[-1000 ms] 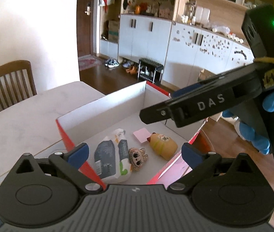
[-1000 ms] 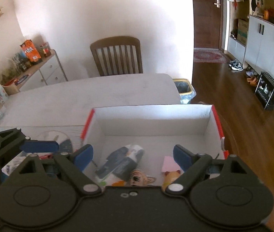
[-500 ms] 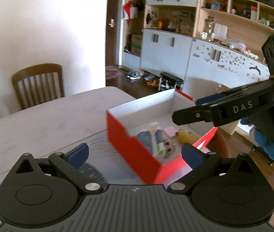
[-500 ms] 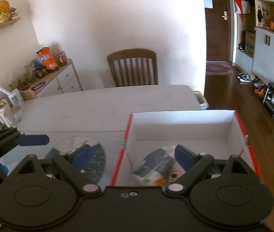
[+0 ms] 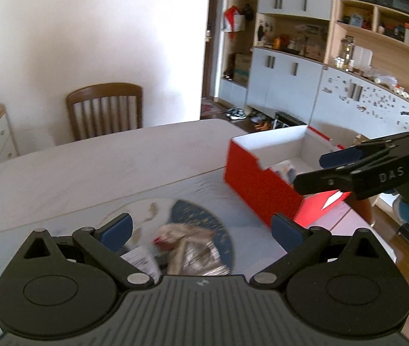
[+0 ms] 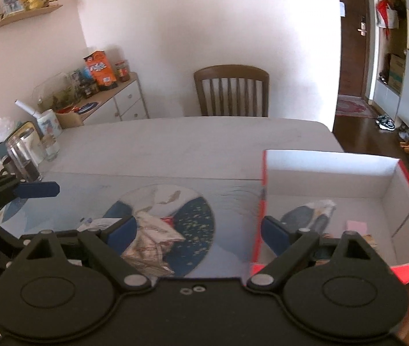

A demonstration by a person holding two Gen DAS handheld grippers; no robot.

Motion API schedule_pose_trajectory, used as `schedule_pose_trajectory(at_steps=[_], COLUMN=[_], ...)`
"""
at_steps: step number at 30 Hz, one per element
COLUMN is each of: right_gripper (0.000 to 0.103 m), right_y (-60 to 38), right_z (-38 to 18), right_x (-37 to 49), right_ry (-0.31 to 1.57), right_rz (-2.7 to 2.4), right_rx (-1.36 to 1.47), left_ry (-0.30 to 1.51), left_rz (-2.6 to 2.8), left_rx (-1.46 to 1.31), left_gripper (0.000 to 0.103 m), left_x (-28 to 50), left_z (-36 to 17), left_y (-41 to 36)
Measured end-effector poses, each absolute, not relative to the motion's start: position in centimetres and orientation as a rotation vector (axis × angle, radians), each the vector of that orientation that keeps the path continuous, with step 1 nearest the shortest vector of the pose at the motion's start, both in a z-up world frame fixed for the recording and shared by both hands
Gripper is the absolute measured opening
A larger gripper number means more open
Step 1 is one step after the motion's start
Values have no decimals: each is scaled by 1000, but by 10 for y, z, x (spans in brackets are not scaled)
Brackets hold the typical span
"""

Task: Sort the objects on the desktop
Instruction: 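Move both tools back toward the remaining snack bags on the table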

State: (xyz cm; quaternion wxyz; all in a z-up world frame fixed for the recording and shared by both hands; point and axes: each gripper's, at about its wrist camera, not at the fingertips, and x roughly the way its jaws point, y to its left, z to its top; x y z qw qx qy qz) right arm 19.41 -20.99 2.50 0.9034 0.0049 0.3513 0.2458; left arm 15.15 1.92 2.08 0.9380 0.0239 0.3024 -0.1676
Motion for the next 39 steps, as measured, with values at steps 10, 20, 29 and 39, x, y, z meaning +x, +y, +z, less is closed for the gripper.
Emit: schedule_pose_trajectory(at_steps=[10,20,29,39], right_gripper=[93,93,93,93], right_y=[-161,-130,-109,-96], right_z=[10,-14,-39,-63], right_x=[178,185,199,214], right_ry=[765,806,846,898], right_rz=[525,504,475,459], right_rx=[-64,-73,-83,-91], left_ry=[670,725,808,830], left_rz=[-240,-243,-261,-375], left_rx=[20,42,64,148], left_gripper=[102,102,102,102], left_x=[134,133,147,142], left_z=[-13,-43,-77,-101], left_y=[89,113,123,100])
